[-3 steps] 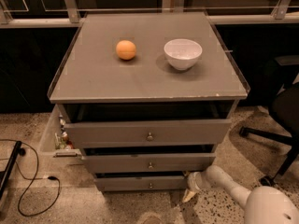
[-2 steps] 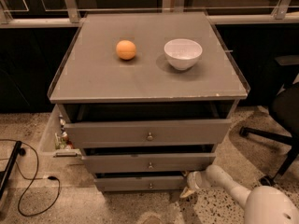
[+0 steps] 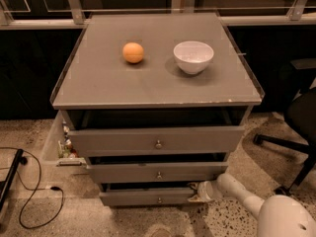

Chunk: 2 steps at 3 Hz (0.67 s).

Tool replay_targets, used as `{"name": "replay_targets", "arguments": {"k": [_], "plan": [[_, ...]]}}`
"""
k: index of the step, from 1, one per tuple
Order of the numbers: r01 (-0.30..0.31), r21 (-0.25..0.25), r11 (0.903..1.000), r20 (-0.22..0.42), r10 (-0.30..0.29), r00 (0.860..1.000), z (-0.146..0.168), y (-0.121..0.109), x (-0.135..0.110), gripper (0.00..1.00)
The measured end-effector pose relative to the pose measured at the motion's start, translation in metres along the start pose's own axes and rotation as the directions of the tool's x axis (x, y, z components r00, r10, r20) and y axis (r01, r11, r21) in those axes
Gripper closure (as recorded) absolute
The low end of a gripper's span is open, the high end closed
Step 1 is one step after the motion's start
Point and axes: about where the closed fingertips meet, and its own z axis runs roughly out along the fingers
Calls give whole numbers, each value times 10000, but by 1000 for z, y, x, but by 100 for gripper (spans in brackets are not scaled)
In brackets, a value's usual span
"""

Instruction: Open bottom drawer

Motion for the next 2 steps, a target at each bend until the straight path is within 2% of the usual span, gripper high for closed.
{"name": "replay_targets", "arguments": {"k": [1,2], "plan": [[-142,145,9998,-125,144,9998,-7,9,6,88],[-143,146,9998,-125,144,9998,-8,10,4,85]]}}
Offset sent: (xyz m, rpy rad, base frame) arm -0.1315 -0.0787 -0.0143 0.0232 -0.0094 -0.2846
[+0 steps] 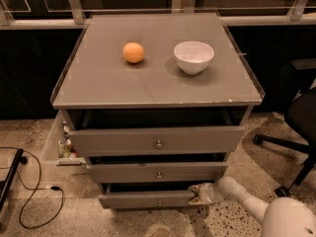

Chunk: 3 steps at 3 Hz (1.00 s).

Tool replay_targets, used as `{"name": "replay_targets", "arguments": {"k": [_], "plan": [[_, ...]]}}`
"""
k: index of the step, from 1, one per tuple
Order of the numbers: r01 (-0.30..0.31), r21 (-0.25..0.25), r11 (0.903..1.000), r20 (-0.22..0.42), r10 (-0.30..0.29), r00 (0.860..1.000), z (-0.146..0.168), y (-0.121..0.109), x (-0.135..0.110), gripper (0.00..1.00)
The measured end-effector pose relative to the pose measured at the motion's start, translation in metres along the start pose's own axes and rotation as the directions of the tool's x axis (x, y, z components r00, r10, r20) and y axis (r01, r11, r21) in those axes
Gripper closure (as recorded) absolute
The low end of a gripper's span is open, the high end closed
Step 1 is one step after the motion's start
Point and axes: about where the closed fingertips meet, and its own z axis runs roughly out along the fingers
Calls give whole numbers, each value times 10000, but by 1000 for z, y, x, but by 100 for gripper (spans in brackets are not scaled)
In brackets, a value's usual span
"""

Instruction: Open bottom drawer

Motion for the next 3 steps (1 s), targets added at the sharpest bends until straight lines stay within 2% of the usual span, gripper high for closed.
{"name": "replay_targets", "arguments": {"k": [2,3], "plan": [[6,-65,10000,99,-5,10000,1,0,-2,39],[129,-232,9996,730,-112,9973,-13,33,-7,15]]}}
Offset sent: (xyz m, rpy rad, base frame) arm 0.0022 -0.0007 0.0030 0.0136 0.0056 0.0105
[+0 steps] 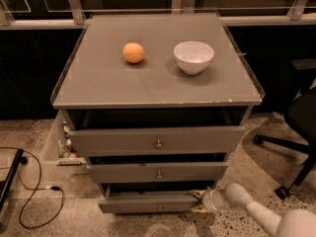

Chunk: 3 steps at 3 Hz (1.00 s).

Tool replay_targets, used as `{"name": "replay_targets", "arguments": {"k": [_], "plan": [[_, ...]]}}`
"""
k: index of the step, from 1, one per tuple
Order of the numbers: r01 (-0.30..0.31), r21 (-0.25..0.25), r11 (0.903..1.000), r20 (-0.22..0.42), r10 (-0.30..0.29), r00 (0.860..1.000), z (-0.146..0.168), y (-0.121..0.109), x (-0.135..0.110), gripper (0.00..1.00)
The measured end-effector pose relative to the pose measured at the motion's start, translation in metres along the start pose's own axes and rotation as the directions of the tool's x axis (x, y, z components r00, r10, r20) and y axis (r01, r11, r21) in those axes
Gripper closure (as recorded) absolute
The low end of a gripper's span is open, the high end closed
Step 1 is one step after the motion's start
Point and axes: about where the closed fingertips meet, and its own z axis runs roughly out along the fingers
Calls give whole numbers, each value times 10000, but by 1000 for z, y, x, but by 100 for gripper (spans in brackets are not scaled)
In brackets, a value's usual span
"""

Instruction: Open bottom drawer

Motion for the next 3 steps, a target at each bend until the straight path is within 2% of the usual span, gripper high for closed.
{"name": "replay_targets", "arguments": {"k": [1,2,3], "plan": [[174,-172,9997,385,-167,9991,-25,52,4,19],[421,-365,9984,602,-398,9974,-39,93,1,42],[678,-567,9961,704,-638,9955,-47,121,-5,39]]}}
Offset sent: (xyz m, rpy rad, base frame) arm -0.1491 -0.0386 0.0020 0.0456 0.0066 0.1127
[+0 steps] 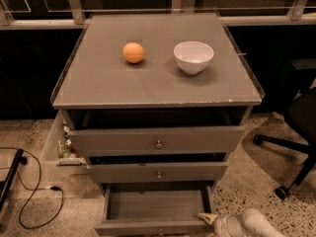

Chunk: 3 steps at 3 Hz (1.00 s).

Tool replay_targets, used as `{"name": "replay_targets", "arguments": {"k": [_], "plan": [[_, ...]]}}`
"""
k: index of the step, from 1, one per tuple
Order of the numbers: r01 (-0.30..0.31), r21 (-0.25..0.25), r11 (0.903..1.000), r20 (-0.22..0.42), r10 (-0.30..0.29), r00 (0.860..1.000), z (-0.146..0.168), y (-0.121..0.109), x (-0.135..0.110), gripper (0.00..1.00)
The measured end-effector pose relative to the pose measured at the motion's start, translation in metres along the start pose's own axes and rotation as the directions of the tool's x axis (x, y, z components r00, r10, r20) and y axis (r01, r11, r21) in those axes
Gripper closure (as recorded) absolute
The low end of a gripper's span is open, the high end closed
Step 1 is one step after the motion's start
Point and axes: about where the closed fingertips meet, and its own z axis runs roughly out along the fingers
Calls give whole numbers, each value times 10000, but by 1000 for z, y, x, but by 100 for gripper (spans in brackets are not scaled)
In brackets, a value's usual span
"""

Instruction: Open bottom drawer

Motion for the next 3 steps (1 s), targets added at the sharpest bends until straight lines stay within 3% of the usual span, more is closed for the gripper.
{"name": "replay_targets", "arguments": {"k": [1,2,3], "plan": [[-6,-16,10000,26,6,10000,1,2,-1,15],[-6,-17,10000,27,6,10000,1,2,-1,0],[-6,-17,10000,27,6,10000,1,2,-1,0]]}}
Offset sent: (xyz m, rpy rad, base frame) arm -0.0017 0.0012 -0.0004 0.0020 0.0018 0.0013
